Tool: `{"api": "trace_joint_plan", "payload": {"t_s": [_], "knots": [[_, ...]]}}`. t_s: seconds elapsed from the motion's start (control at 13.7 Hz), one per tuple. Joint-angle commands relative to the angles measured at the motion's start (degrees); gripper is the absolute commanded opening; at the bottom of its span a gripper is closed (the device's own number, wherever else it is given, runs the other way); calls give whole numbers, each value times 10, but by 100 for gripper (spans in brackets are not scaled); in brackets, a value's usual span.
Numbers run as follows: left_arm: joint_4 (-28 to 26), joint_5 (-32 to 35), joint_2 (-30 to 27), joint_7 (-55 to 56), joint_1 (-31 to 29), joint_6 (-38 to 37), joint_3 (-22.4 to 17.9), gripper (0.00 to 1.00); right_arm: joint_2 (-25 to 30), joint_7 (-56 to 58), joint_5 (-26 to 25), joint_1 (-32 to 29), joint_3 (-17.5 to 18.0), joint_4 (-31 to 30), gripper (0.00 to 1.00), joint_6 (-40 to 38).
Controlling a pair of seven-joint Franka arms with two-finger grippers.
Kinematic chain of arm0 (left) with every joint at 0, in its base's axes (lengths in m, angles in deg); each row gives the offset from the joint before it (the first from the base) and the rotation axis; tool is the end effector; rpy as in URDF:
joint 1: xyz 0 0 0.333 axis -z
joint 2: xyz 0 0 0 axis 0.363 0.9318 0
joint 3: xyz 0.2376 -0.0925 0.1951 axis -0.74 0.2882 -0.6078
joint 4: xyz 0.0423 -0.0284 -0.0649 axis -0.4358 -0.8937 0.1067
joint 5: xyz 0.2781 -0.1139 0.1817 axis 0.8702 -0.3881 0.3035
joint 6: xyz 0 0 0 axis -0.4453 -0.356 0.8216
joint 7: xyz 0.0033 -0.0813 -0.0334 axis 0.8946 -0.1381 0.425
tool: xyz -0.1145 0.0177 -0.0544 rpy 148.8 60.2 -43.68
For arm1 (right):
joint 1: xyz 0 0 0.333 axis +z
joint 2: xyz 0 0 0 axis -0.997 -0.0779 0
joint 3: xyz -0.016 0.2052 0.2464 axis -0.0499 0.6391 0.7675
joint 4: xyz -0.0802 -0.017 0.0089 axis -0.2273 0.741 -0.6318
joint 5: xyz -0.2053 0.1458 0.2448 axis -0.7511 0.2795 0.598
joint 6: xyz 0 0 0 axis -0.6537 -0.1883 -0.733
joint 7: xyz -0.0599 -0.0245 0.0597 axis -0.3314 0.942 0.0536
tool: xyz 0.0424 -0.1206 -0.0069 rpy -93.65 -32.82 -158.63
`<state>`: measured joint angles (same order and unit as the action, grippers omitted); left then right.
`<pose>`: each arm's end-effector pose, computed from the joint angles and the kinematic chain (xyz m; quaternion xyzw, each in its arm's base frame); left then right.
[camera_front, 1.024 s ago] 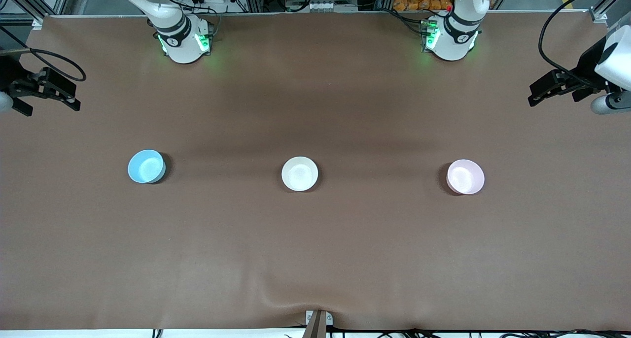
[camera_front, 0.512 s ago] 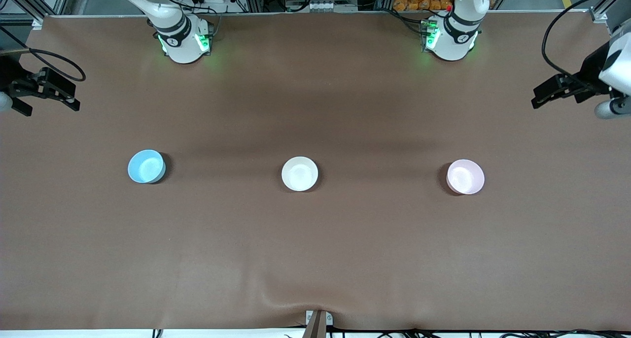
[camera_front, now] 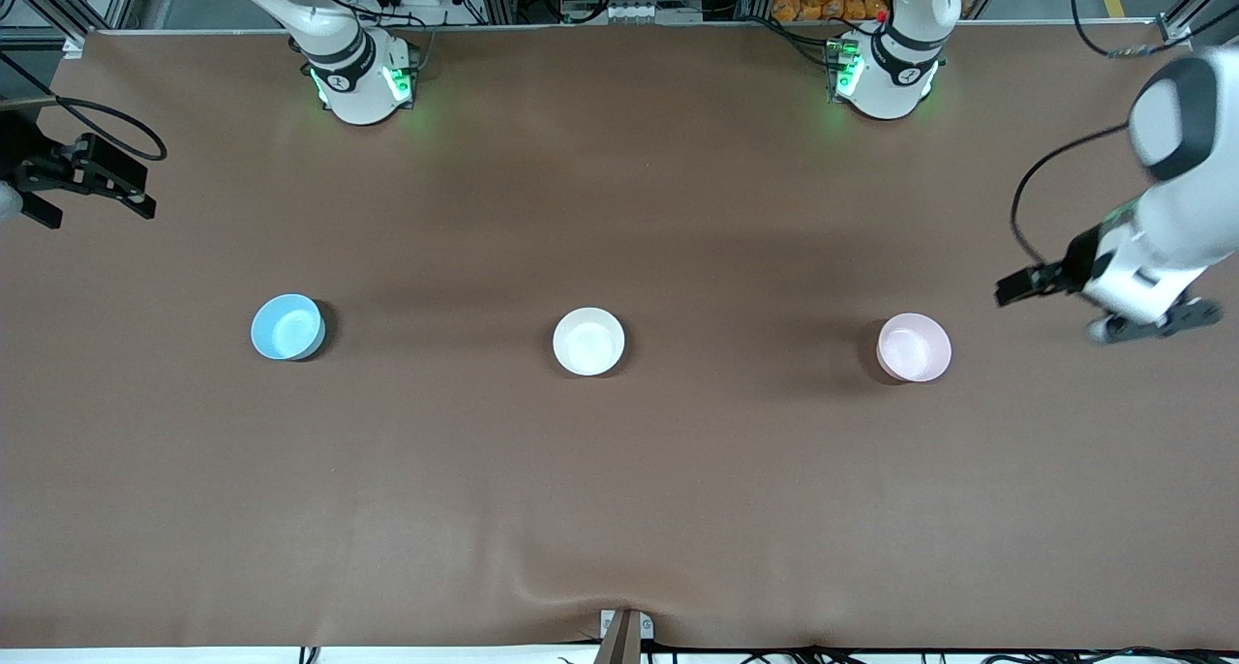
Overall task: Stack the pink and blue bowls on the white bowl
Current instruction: 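Reach the left gripper down to the pink bowl rim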
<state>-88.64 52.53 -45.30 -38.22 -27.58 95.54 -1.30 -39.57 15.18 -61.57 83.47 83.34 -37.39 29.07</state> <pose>0.5439 -0.0002 0.4329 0.9950 0.0921 -0.0375 0.0086 0.5041 0.0094 0.6428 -0.9984 -0.0550 -0.0128 0.0016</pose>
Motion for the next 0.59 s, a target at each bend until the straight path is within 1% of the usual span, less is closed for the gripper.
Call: {"api": "trace_joint_plan", "payload": {"t_s": [0.0,0.29,0.51], "knots": [[-16,10,37,-9,-3,46,3,100,2,5,5,0,-2,-2,100,2],[-72,10,89,-12,-10,159,3,100,2,4,5,2,-2,-1,100,5],[-81,11,130,-34,-24,203,3,100,2,4,6,0,-2,-1,100,6]]}}
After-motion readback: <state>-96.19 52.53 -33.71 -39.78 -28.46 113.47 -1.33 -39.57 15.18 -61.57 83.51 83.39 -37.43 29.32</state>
